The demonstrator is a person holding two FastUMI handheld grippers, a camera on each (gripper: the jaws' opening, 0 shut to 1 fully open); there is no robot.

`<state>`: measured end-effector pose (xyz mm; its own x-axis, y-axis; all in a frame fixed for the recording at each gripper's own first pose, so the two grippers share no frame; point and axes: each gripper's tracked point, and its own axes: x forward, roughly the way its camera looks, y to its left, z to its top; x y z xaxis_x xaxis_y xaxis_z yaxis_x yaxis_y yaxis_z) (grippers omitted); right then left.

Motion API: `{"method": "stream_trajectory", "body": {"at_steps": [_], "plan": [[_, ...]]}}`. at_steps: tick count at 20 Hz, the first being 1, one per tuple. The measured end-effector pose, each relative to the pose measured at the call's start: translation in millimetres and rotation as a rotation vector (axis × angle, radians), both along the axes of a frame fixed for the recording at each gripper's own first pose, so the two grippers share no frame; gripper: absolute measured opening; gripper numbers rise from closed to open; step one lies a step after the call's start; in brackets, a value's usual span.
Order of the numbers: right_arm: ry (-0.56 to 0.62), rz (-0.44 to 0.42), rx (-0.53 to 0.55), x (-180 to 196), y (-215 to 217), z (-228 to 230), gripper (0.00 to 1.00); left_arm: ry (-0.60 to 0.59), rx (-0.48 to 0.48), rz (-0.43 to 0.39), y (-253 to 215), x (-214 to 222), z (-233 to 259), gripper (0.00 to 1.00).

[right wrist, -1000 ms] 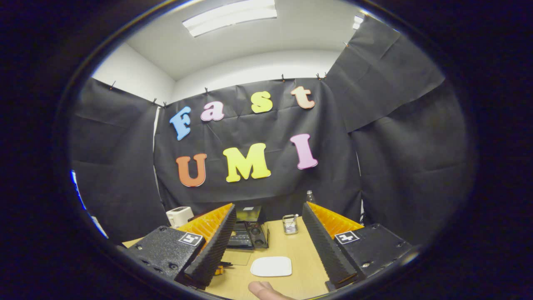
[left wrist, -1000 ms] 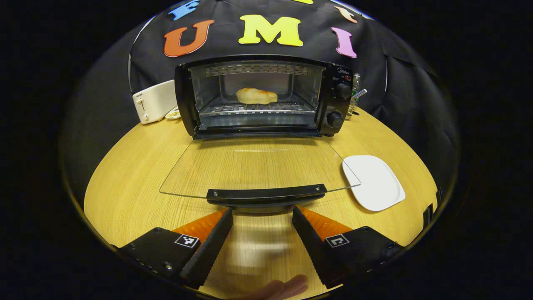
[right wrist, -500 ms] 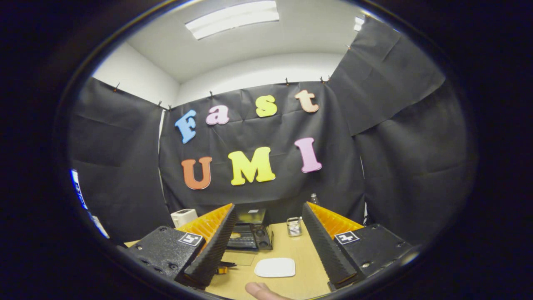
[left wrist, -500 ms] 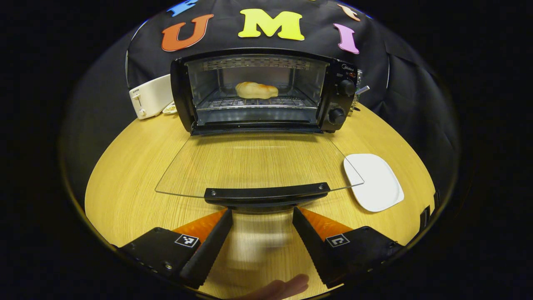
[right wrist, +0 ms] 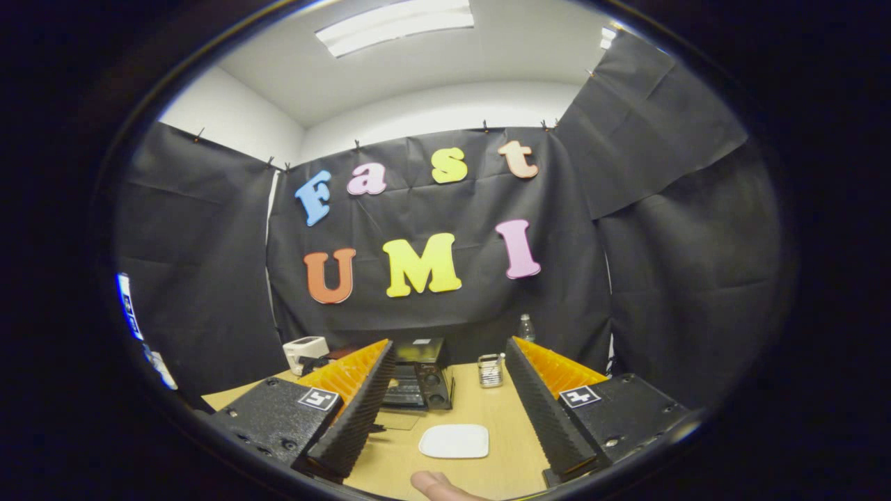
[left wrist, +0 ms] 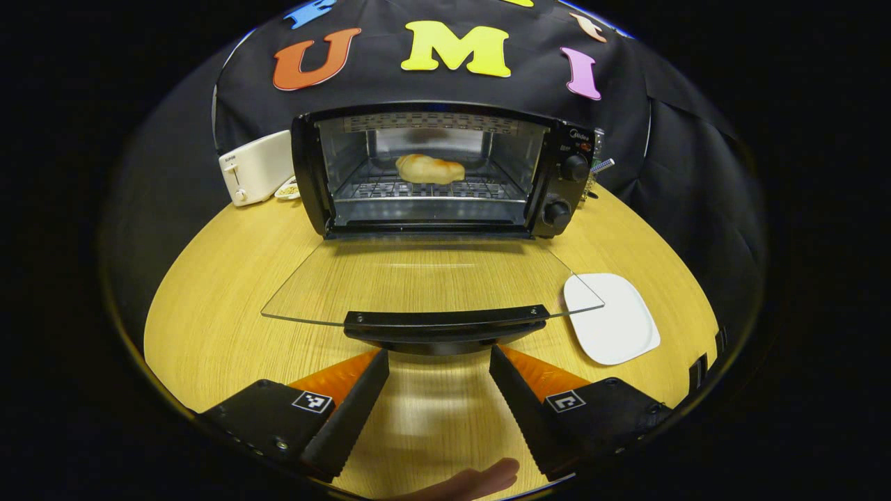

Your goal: Open the electric oven with the left hand, put the food in, and close the electric oven.

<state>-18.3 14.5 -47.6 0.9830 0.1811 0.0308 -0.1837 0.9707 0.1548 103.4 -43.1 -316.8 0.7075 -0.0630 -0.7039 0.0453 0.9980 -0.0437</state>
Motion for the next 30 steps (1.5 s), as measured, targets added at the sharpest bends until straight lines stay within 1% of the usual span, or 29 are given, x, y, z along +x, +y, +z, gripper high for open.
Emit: {"method": "stream_trajectory", "body": {"at_steps": [6,8,12,13,14,15,16,17,18,20,25,30], "plan": [[0.036,0.012,-0.002,1,3,-11,0.96,-0.056,-0.027,0.004,2,15,29,0.97],[0.040,0.006,-0.012,1,0,-12,0.96,-0.106,-0.026,-0.001,4,28,47,0.97],[0.040,-0.011,-0.018,0,-6,-13,0.96,-0.155,-0.093,-0.023,-3,57,72,0.98],[0.042,-0.014,-0.016,-1,-7,-14,0.96,-0.173,-0.097,-0.024,-3,67,79,0.98],[0.042,-0.013,-0.018,0,-8,-14,0.96,-0.189,-0.077,-0.012,5,77,83,0.89],[0.042,-0.011,-0.021,1,-8,-16,0.96,-0.211,-0.040,-0.002,15,86,89,0.98],[0.044,-0.013,-0.023,1,-11,-17,0.96,-0.241,-0.017,0.009,23,94,98,0.98],[0.044,-0.018,-0.021,1,-14,-18,0.96,-0.271,-0.017,0.013,27,97,109,0.98],[0.045,-0.024,-0.019,4,-13,-19,0.96,-0.302,-0.038,0.016,25,96,118,0.95],[0.048,-0.036,-0.012,6,-17,-23,0.96,-0.358,-0.085,0.017,21,87,144,0.94],[0.068,-0.032,0.004,6,-14,-29,0.96,-0.488,-0.060,0.005,20,46,195,0.94],[0.046,-0.049,-0.001,0,-18,-20,0.96,-0.609,-0.057,0.005,14,5,241,0.94]]}}
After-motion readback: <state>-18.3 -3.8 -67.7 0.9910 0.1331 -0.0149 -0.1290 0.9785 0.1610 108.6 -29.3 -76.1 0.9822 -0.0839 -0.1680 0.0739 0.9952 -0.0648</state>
